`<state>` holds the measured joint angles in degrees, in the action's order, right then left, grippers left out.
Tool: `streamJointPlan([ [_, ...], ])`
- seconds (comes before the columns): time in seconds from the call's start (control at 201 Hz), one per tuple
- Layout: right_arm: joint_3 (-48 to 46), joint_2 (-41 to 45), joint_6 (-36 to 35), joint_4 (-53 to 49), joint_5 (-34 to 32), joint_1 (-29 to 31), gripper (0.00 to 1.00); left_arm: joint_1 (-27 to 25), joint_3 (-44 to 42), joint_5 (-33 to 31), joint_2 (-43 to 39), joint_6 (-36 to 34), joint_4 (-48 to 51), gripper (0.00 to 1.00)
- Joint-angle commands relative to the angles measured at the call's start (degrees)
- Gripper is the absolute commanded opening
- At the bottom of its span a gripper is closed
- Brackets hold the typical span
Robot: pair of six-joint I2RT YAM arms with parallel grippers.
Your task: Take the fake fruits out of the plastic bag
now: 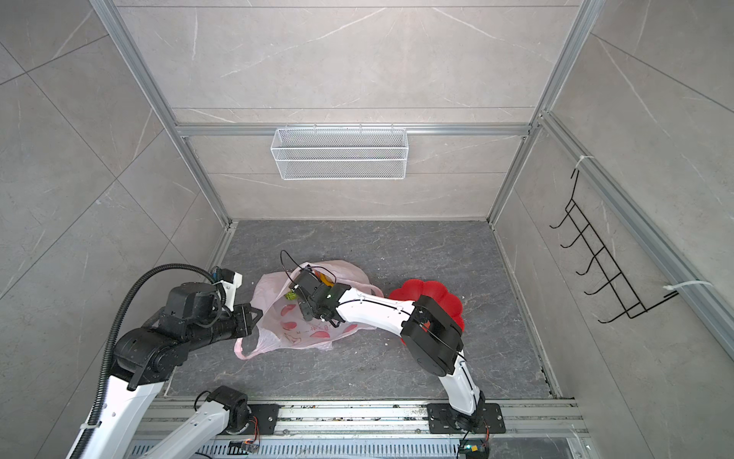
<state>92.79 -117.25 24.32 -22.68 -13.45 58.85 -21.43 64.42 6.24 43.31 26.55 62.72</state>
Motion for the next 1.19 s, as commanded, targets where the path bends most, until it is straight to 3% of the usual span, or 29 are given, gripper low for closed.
streamJointPlan([
  [0.0, 1.3, -2.2, -1.0, -1.8, 0.3, -0.2, 0.18, 0.2, -1.4, 1.4, -0.4, -0.5, -0.7, 0.07],
  [0.214, -7.3, 2.0, -1.8, 1.2, -1.5, 0.1, 0.28, 0.1, -3.1, 0.1, -0.8, 0.8, -4.4, 0.07],
  [0.478, -8.1, 4.8, -8.5, 1.0, -7.1, 0.1, 0.44, 0.2, -6.3, -0.6, 0.2, 1.6, -11.9, 0.07],
  [0.667, -9.7, 6.6, -7.8, 0.8, -4.0, 0.7, 0.45, 0.1, -5.8, -1.9, 1.0, 1.3, -12.6, 0.07],
  [0.971, -18.1, 6.6, -3.7, 6.5, -0.3, 8.3, 0.44, 0.1, -2.1, -5.0, 5.6, 2.3, -8.8, 0.07],
  [1.095, -19.6, 7.1, -3.6, 7.1, -0.3, 10.6, 0.44, 0.2, -1.6, -5.1, 6.2, 2.9, -6.2, 0.07],
  [1.19, -20.0, 8.2, -2.8, 5.5, -4.1, 10.9, 0.44, 0.1, -2.2, -4.6, 5.5, 3.0, -5.0, 0.07],
])
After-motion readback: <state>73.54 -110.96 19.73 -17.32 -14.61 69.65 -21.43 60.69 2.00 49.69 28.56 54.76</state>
